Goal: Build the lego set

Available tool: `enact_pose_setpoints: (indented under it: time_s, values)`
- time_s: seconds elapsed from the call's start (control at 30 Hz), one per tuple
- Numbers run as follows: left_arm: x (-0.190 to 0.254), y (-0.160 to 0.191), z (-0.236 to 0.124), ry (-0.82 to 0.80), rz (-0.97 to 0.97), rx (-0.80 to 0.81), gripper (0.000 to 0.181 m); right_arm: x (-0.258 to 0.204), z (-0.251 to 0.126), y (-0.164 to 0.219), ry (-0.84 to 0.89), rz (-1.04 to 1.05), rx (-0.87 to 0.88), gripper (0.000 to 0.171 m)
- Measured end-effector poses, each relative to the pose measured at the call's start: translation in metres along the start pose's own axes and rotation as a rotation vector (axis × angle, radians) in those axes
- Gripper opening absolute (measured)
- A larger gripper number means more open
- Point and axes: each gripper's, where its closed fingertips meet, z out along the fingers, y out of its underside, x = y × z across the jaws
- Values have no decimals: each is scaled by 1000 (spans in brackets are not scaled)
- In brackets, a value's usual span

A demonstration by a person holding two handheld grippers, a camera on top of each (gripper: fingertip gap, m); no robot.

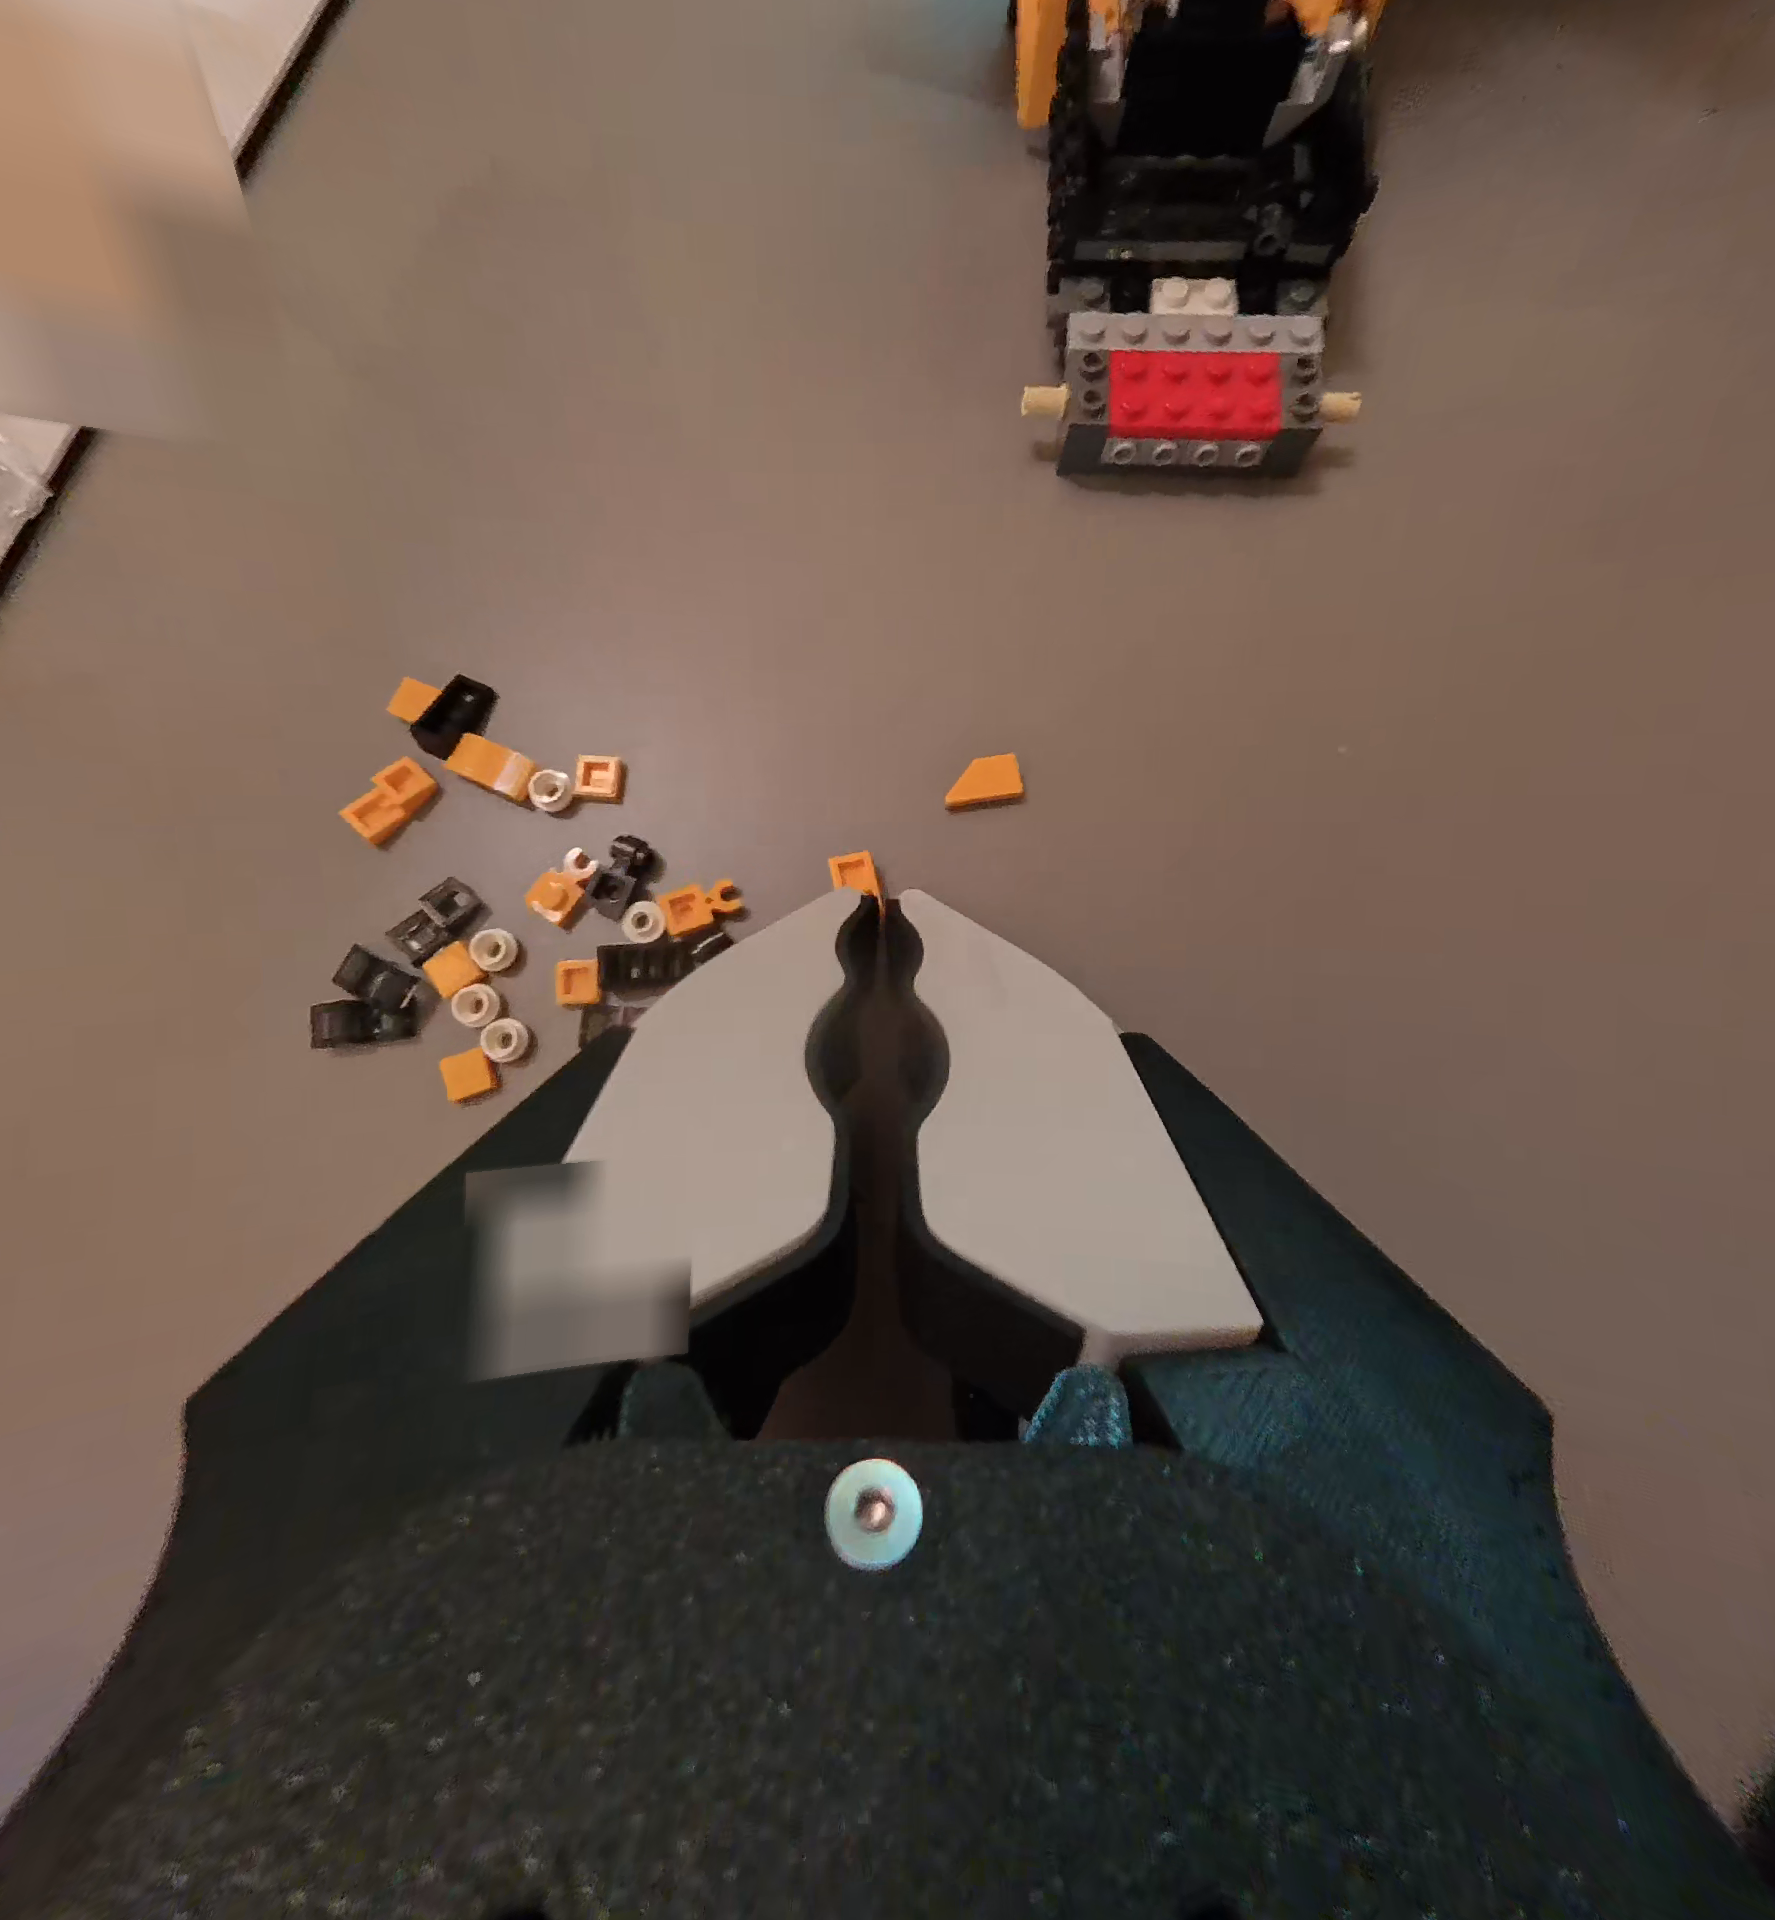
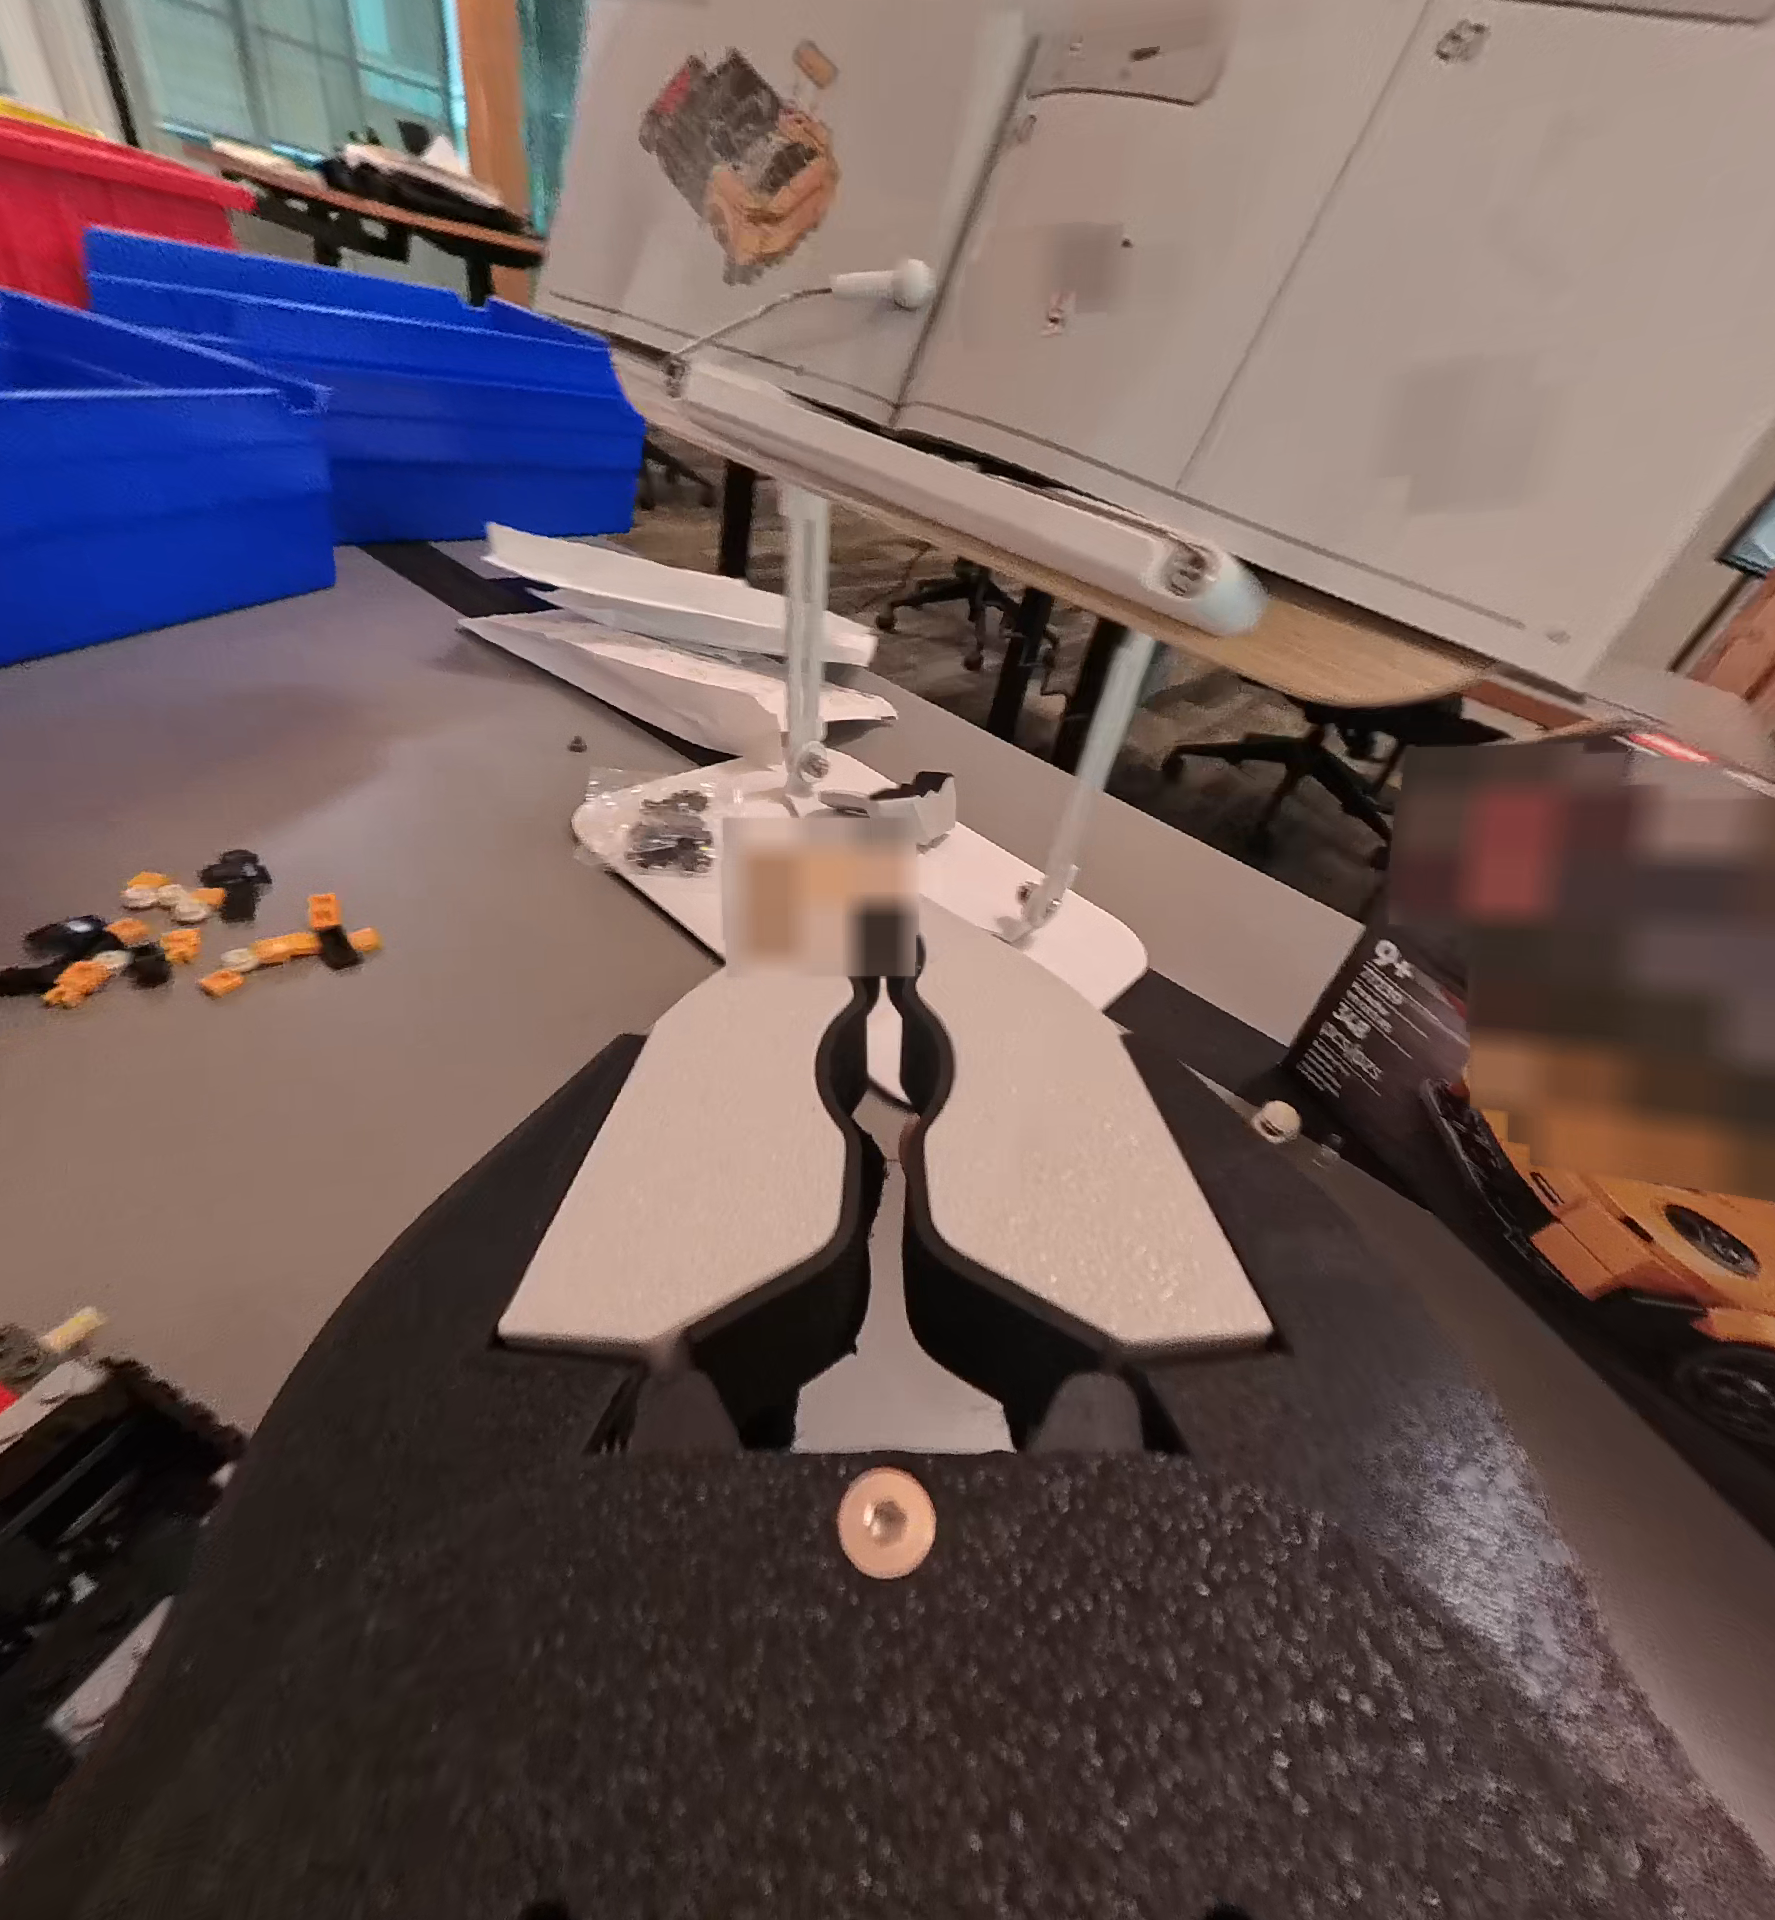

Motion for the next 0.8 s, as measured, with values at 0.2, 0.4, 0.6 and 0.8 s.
enact_pose_setpoints:
  time_s: [0.2,0.4,0.6,0.8]
  values:
    - [24,-35,-17,219,-134,200,1,-105,-5,-18,-434,-152,-47,2]
    - [46,-73,-44,527,-328,413,0,-204,-27,-6,-680,-611,-79,14]
    - [55,-74,-45,606,-367,405,0,-223,-30,-12,-679,-676,-2,14]
    - [52,-74,-45,571,-360,405,1,-224,-29,-6,-725,-537,-72,3]
